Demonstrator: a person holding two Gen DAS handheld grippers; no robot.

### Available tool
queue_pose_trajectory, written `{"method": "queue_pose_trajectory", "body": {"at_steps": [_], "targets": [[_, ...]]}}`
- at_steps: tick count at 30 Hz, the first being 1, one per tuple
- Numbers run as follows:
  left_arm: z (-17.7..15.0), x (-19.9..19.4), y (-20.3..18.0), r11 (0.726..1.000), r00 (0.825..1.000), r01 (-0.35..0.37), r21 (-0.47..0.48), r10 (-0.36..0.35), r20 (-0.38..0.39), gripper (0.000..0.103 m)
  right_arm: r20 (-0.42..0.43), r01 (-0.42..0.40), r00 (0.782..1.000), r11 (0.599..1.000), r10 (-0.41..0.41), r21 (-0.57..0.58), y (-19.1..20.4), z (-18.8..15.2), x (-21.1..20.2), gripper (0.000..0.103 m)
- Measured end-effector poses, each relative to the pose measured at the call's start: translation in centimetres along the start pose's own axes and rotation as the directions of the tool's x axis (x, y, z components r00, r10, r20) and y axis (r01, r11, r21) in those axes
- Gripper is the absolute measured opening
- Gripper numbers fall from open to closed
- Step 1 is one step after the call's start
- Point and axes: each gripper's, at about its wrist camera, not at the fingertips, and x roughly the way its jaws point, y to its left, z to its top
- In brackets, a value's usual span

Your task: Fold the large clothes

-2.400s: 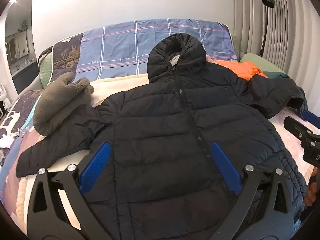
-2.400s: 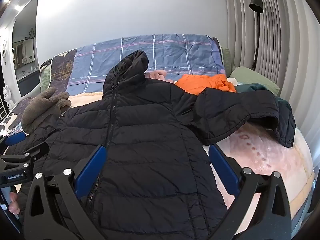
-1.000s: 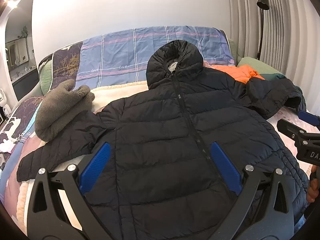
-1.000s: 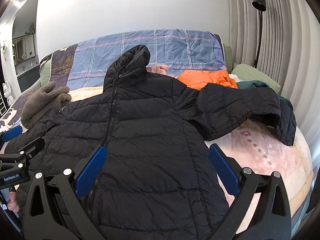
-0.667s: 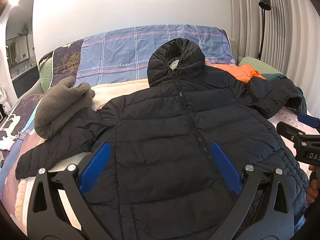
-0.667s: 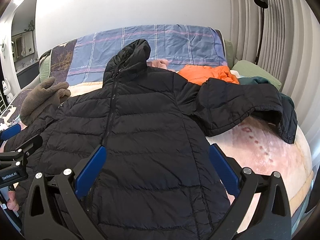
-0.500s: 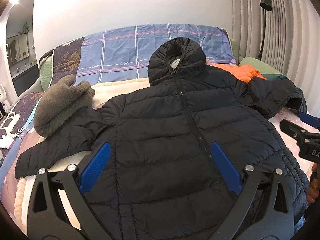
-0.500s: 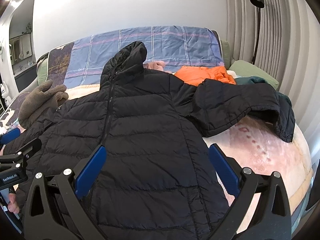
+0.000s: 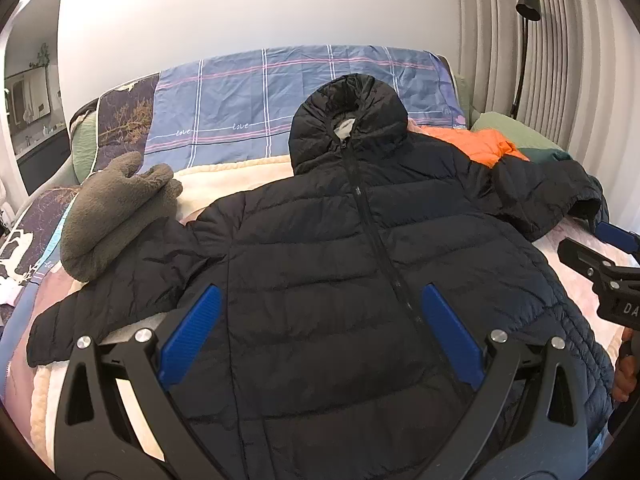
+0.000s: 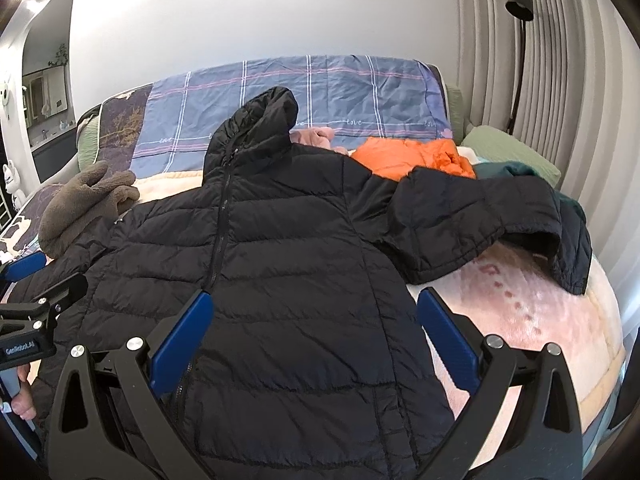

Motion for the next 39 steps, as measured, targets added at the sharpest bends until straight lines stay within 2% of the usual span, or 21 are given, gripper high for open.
{"method": "queue_pose_trajectory", "body": {"at_steps": [14, 17, 19, 21, 23, 26, 28, 30, 32, 34, 36, 39], "targets": [[3.0, 1.3, 0.7, 1.000, 1.000, 0.010, 0.029, -0.010, 0.022, 0.101, 0.018, -0.024, 1.000, 0.997, 0.025, -0.071, 1.5, 3.4, 1.1, 0.102], [3.7, 2.4, 1.1, 0.999, 1.000, 0.021, 0.024, -0.021, 0.015, 0.101, 0.024, -0.008, 1.000, 0.994, 0.011, -0.111, 1.9, 4.4, 3.1, 0.102], [4.4, 3.5, 1.6, 1.000, 1.000, 0.022, 0.016, -0.023, 0.011, 0.101, -0.025, 0.006, 1.000, 0.993, -0.009, -0.121, 1.8, 5.0, 5.8, 0.102], [6.0, 5.6, 2.4, 0.999, 0.999, 0.038, 0.002, -0.038, 0.004, 0.101, -0.074, -0.020, 0.997, 0.994, 0.012, -0.109, 1.3, 6.0, 8.5, 0.102], [8.2, 8.1, 3.5, 0.997, 0.997, 0.077, -0.008, -0.077, -0.012, 0.101, -0.086, -0.044, 0.996, 0.995, 0.037, -0.085, 0.7, 7.7, 10.6, 0.102], [12.4, 13.1, 6.2, 0.990, 0.993, 0.112, -0.084, -0.116, -0.038, 0.101, -0.105, -0.041, 0.994, 0.999, 0.037, -0.034, -0.5, 12.7, 15.0, 0.101], [15.3, 17.2, 7.8, 0.979, 0.988, 0.129, -0.158, -0.140, -0.061, 0.101, -0.141, -0.016, 0.990, 1.000, 0.014, -0.015, -0.9, 16.0, 18.3, 0.081], [17.4, 20.8, 9.1, 0.969, 0.986, 0.121, -0.214, -0.141, -0.083, 0.101, -0.178, -0.046, 0.983, 0.998, 0.052, 0.036, -1.4, 18.9, 21.3, 0.069], [19.3, 24.4, 9.9, 0.960, 0.987, 0.096, -0.262, -0.125, -0.099, 0.101, -0.200, -0.117, 0.970, 0.986, 0.139, 0.118, -1.8, 21.8, 24.4, 0.068], [20.5, 27.0, 10.4, 0.945, 0.983, 0.102, -0.310, -0.144, -0.115, 0.101, -0.220, -0.185, 0.948, 0.962, 0.229, 0.201, -1.8, 24.5, 27.7, 0.068], [21.5, 29.8, 10.8, 0.919, 0.971, 0.140, -0.369, -0.200, -0.128, 0.101, -0.233, -0.223, 0.930, 0.941, 0.283, 0.255, -1.5, 26.1, 30.4, 0.069], [22.0, 32.6, 10.9, 0.899, 0.965, 0.153, -0.410, -0.225, -0.132, 0.101, -0.258, -0.247, 0.910, 0.924, 0.324, 0.291, -0.1, 28.1, 34.4, 0.077]]}}
